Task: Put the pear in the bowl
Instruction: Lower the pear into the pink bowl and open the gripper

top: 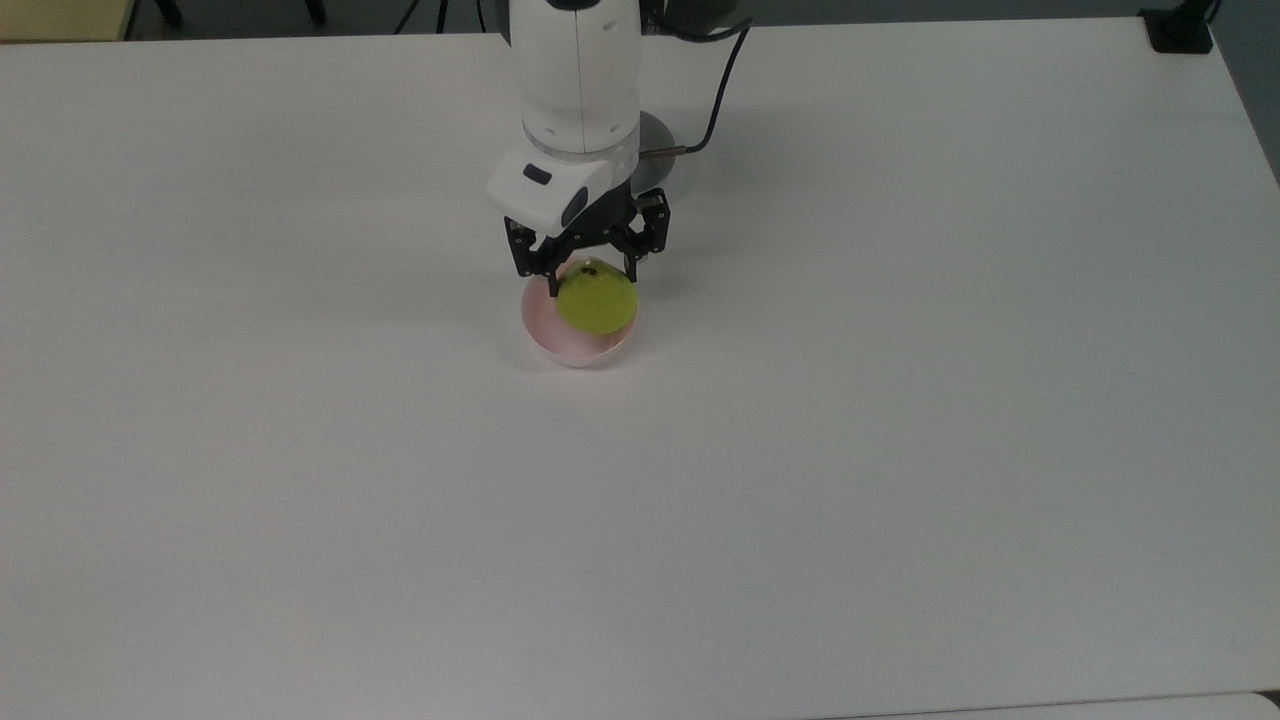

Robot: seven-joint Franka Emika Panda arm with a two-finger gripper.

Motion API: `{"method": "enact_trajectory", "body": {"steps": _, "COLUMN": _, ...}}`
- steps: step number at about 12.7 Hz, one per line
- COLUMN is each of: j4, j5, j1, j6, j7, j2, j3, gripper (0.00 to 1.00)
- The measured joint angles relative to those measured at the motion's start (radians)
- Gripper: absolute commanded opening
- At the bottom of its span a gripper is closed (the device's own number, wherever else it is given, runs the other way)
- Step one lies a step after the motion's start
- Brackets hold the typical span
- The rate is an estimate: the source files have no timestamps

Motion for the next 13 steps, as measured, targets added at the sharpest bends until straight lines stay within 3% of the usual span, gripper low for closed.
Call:
{"method": "enact_trajectory", "body": {"steps": 4, "j4": 0.0, "j5": -0.014, "j1": 0.0, "j6": 0.019, "j7": 0.0, "j2": 0.039, "j3": 0.0, "gripper": 0.01}}
{"method": "enact_trajectory", "body": {"steps": 6, "j4": 0.0, "j5": -0.036, "j1": 0.0, "j6": 0.019, "j7": 0.0, "j2": 0.051, "j3": 0.0, "gripper": 0.22}}
{"method": "enact_trajectory", "body": {"steps": 7, "j4": 0.0, "j5": -0.047, "j1": 0.0, "j6": 0.019, "j7": 0.0, "j2": 0.057, "j3": 0.0, "gripper": 0.54}}
{"method": "enact_trajectory", "body": {"steps": 8, "j4": 0.0, "j5": -0.057, "j1": 0.0, "j6": 0.019, "j7": 0.0, "j2": 0.063, "j3": 0.0, "gripper": 0.94}}
{"method": "enact_trajectory", "body": {"steps": 9, "j4": 0.0, "j5": -0.061, "j1": -0.002, "j6": 0.019, "j7": 0.0, "j2": 0.067, "j3": 0.0, "gripper": 1.0}}
{"method": "enact_trajectory", "body": {"steps": 13, "j4": 0.002, "j5": -0.062, "j1": -0.007, "j6": 0.02, "j7": 0.002, "j2": 0.067, "j3": -0.003, "gripper": 1.0}}
